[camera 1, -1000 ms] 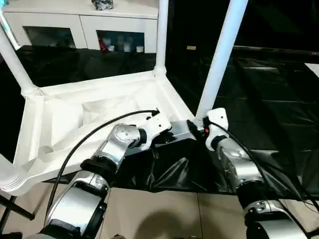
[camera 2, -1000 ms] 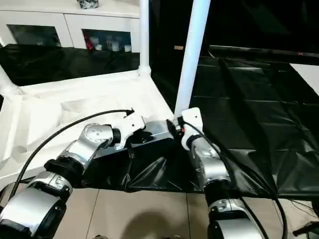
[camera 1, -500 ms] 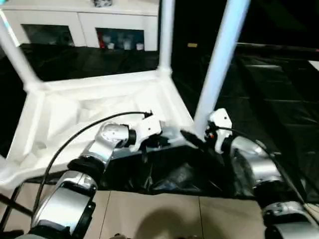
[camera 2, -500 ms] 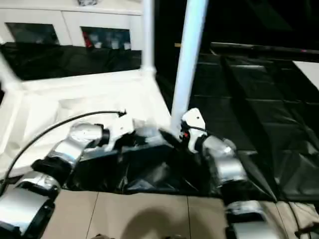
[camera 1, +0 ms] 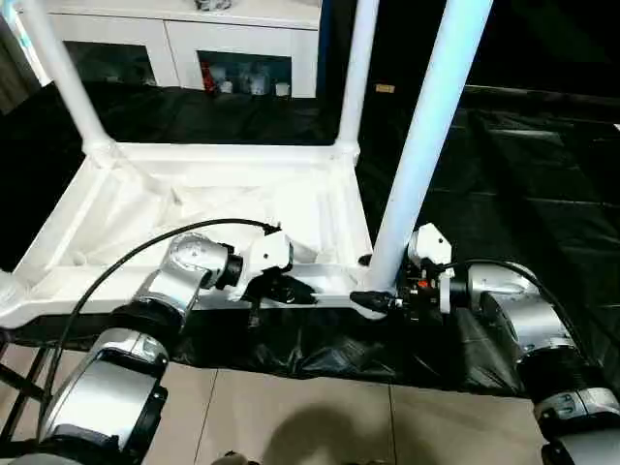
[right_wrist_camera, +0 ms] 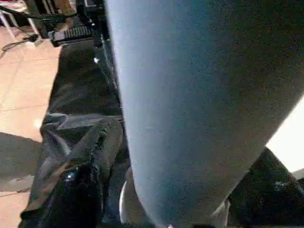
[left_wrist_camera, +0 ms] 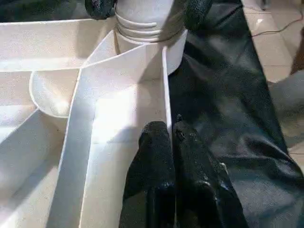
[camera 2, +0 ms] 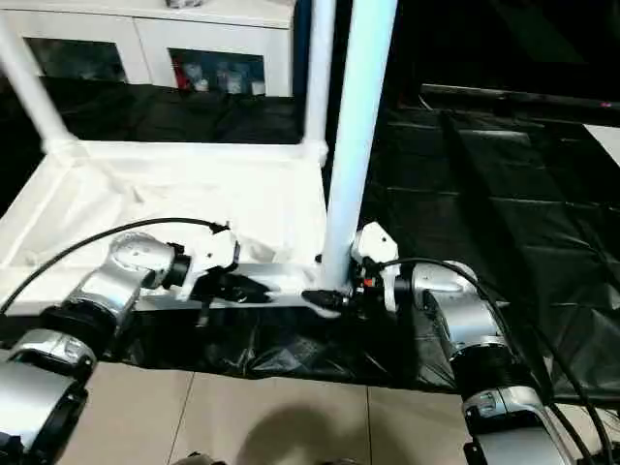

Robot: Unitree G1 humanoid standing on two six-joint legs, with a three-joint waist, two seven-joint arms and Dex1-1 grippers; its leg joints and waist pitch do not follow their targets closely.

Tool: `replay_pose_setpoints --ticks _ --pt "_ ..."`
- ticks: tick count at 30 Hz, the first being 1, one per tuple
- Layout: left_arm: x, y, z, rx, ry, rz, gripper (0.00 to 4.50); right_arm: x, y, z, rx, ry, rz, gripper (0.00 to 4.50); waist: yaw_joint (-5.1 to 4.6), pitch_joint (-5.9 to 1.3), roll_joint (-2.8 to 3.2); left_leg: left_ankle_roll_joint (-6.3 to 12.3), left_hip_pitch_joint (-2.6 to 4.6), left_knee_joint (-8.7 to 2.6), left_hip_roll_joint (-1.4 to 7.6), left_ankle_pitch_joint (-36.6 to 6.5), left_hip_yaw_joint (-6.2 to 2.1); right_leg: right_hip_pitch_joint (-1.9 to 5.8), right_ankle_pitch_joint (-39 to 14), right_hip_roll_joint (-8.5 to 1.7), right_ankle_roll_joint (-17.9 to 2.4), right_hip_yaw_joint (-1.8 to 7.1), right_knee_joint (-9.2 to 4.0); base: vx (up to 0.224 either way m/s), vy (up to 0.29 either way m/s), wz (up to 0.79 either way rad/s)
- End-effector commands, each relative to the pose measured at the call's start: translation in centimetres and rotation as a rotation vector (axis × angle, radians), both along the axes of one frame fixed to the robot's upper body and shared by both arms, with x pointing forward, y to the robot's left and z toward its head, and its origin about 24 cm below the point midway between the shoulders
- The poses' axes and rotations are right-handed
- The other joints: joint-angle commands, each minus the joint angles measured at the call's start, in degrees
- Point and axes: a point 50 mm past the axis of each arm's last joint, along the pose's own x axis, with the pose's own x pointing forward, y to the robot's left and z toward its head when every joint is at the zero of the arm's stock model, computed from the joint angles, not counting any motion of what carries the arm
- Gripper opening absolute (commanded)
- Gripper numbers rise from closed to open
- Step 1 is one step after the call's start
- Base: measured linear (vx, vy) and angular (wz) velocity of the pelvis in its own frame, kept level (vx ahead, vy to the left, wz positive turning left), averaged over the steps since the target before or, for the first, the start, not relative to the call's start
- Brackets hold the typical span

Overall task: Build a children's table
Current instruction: Rotate leg to tighten

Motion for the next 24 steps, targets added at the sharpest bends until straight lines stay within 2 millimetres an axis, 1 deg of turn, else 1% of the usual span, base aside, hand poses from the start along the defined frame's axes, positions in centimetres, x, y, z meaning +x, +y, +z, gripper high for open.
replay_pose_setpoints --ticks 1,3,6,8,9,10,12,13,14,15,16,17,18,19,20,21,22,23,24 --pt "0.1 -1.6 0.8 -0.015 -0.021 -0.082 0.00 -0.6 1.7 -0.7 -0.028 0.044 0.101 2.91 0.09 -3.58 -0.74 4.16 0.87 -3.86 3.96 -10.35 -1.48 2.59 -16.68 -5.64 -12.35 3.12 -4.18 0.000 0.000 0.00" --pt "0.1 -1.6 0.8 -0.023 -0.016 -0.081 0.00 -0.6 1.7 -0.8 -0.028 0.047 0.108 2.68 0.13 -3.61 -0.69 4.28 0.85 -3.86 3.98 -9.87 -1.47 2.62 -15.75 -5.62 -12.61 3.09 -4.06 0.000 0.000 0.00" --pt "0.1 -1.6 0.8 -0.028 -0.011 -0.083 0.00 -0.8 1.8 -0.8 -0.028 0.054 0.119 2.48 0.19 -3.65 -0.65 4.54 0.85 -3.81 3.93 -9.49 -1.44 2.66 -14.75 -5.59 -12.96 3.07 -3.96 0.000 0.000 0.00" --pt "0.1 -1.6 0.7 -0.030 -0.007 -0.084 0.00 -0.8 1.8 -0.9 -0.025 0.056 0.121 2.40 0.24 -3.63 -0.67 4.52 0.88 -3.82 3.98 -9.82 -1.45 2.66 -15.19 -5.65 -12.96 3.07 -4.02 0.000 0.000 0.00" --pt "0.0 -1.6 0.7 -0.035 -0.006 -0.083 0.00 -0.9 1.9 -0.9 -0.013 0.058 0.112 2.24 0.25 -3.61 -0.67 4.46 0.89 -3.81 3.97 -9.95 -1.45 2.64 -15.44 -5.63 -12.90 3.06 -4.05 0.000 0.000 0.00" --pt "0.0 -1.6 0.6 -0.038 -0.006 -0.078 0.00 -0.9 1.9 -0.9 -0.005 0.060 0.105 2.18 0.24 -3.60 -0.69 4.33 0.88 -3.84 3.95 -10.14 -1.46 2.65 -16.00 -5.63 -12.70 3.05 -4.10 0.000 0.000 0.00" --pt "0.0 -1.8 0.5 -0.040 -0.008 -0.055 0.00 -1.0 2.0 -1.2 0.011 0.061 0.063 2.11 0.27 -3.55 -0.63 4.09 0.92 -3.93 4.01 -10.30 -1.53 2.61 -16.75 -5.67 -12.42 3.05 -4.15 0.000 0.000 0.00" --pt "0.1 -1.9 0.3 -0.038 -0.017 -0.027 0.00 -1.0 2.1 -1.4 0.020 0.053 0.015 2.11 0.25 -3.47 -0.70 3.84 0.91 -3.96 4.00 -10.68 -1.51 2.53 -17.31 -5.65 -12.06 3.11 -4.26 0.000 0.000 0.00" --pt "0.1 -1.9 0.3 -0.038 -0.017 -0.027 0.00 -1.0 2.1 -1.4 0.020 0.053 0.015 2.05 0.29 -3.45 -0.69 3.70 1.00 -4.01 3.99 -11.00 -1.54 2.50 -17.93 -5.71 -11.90 3.11 -4.36 0.000 0.000 0.00" --pt "0.2 -2.2 -0.1 -0.027 -0.030 0.015 0.00 -0.9 2.2 -1.8 0.029 0.049 -0.056 2.05 0.25 -3.43 -0.72 3.57 0.97 -4.02 3.93 -11.28 -1.56 2.53 -18.69 -5.73 -11.70 3.07 -4.44 0.000 0.000 0.00" --pt "0.5 -2.7 -0.5 -0.007 -0.057 0.083 0.00 -0.8 2.4 -2.3 0.034 0.035 -0.154 2.05 0.12 -3.25 -0.75 3.06 1.24 -4.15 3.97 -12.26 -1.58 2.18 -20.69 -5.69 -11.20 3.11 -4.80 0.000 0.000 0.00" --pt "0.7 -3.6 -1.1 -0.015 -0.066 0.171 0.00 -0.5 2.8 -3.0 0.044 0.031 -0.279 2.02 -0.32 -2.91 -0.60 1.66 1.74 -4.31 4.01 -14.92 -1.77 1.50 -24.22 -5.72 -10.71 3.25 -5.24 0.000 0.000 0.00" --pt "0.7 -3.6 -1.1 -0.016 -0.066 0.174 0.00 -0.5 2.9 -3.0 0.044 0.031 -0.283 2.00 -0.60 -2.72 -0.56 0.51 2.25 -4.31 3.73 -18.05 -1.96 1.32 -29.60 -5.84 -9.62 3.04 -6.04 0.000 0.000 0.00" --pt "0.7 -4.0 -1.3 -0.026 -0.061 0.200 0.00 -0.4 3.1 -3.3 0.046 0.029 -0.325 2.00 -0.74 -2.64 -0.71 0.23 2.35 -4.24 3.61 -19.08 -2.08 1.29 -32.14 -5.90 -8.85 2.92 -6.27 0.000 0.000 0.00" --pt "0.8 -5.1 -1.6 -0.035 -0.073 0.268 0.00 -0.1 3.9 -3.6 0.069 0.047 -0.421 1.98 -1.07 -2.40 -0.58 -0.12 2.51 -4.32 3.48 -21.03 -2.43 1.16 -36.58 -5.94 -7.15 2.67 -6.79 0.000 0.000 0.00" --pt "0.8 -5.7 -1.7 -0.041 -0.071 0.290 0.00 0.1 4.5 -3.7 0.084 0.048 -0.459 1.98 -1.34 -2.28 -0.54 -0.43 2.70 -4.39 3.50 -22.43 -2.60 1.01 -38.48 -5.91 -6.38 2.49 -7.09 -0.063 0.026 -0.02" --pt "0.8 -5.7 -1.7 -0.042 -0.071 0.292 0.00 0.1 4.5 -3.7 0.084 0.048 -0.462 1.98 -2.09 -2.07 -0.33 -1.07 4.10 -4.02 3.19 -27.70 -3.05 0.44 -42.93 -5.82 -4.09 1.31 -8.58 -0.063 0.026 -0.02" --pt "0.9 -6.7 -1.8 -0.065 -0.072 0.344 0.00 0.7 5.7 -3.7 0.097 0.053 -0.544 1.97 -2.51 -2.01 0.13 -1.25 4.29 -4.05 3.19 -29.22 -3.25 0.48 -42.88 -5.79 -3.72 0.94 -8.83 -0.058 0.038 -0.02" --pt "0.9 -6.9 -1.8 -0.069 -0.073 0.354 0.00 0.8 6.0 -3.7 0.099 0.053 -0.558 1.97 -3.56 -2.09 -0.01 -1.71 3.60 -4.58 3.27 -31.24 -3.76 1.19 -41.88 -5.55 -3.04 0.14 -8.78 -0.039 0.058 -0.08"
